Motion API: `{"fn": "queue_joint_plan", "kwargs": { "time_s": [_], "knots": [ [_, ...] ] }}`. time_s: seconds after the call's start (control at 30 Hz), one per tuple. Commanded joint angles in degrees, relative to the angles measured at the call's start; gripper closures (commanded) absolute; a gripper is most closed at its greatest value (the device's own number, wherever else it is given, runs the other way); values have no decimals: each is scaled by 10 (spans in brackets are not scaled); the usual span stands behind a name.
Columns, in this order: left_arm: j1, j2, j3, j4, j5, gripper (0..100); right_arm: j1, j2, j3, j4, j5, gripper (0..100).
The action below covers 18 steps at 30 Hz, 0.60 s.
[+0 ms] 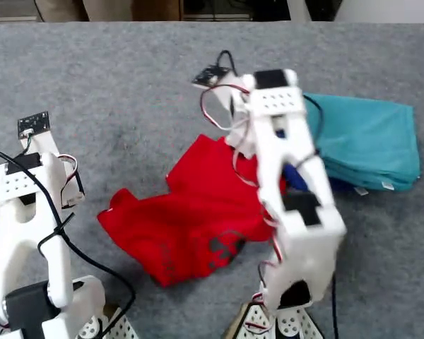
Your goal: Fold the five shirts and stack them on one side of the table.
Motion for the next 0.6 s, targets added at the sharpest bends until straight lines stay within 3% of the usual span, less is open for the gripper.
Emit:
{"fn": "queue_joint_plan", "kwargs": {
  "time_s": [0.0, 0.27, 0.57],
  "knots": [
    [2, -4, 10, -7, 6, 980, -22, 144, -192, 13, -7, 753],
    [2, -6, 45, -8, 4, 980, -55, 402, -576, 97, -6, 755],
    [1, -6, 47, -9, 2, 980, -52, 452, -631, 98, -4, 756]
  ]
}}
